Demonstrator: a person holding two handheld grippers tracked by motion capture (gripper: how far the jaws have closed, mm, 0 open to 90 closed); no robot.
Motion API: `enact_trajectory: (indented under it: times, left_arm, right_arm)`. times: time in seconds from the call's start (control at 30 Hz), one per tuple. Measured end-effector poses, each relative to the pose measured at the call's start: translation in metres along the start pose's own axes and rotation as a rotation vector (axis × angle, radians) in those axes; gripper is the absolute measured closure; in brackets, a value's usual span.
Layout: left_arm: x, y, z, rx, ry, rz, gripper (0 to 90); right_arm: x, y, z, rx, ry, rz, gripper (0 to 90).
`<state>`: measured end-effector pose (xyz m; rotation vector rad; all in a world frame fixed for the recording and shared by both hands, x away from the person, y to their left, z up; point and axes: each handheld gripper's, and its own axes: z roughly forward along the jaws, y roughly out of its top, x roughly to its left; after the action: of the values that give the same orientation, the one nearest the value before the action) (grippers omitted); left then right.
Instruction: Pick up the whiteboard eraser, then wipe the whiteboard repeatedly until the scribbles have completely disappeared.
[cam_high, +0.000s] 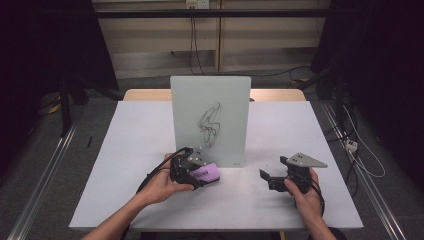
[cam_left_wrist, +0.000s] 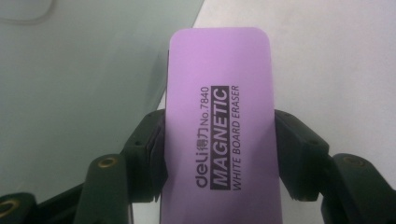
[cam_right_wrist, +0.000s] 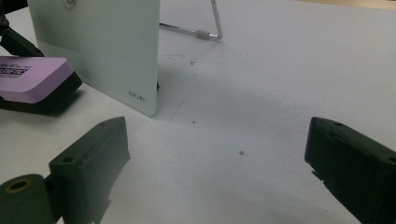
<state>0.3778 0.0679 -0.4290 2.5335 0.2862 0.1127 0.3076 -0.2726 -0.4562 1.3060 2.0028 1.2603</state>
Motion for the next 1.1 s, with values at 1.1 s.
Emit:
enact_trajectory:
  times: [1.1]
  left_arm:
    - [0.011, -0.005, -0.052, -0.304, 0.019, -0.088, 40.8]
  right_arm:
    - [0.001, 0.0, 0.001, 0.009, -0.007, 0.0, 6.3]
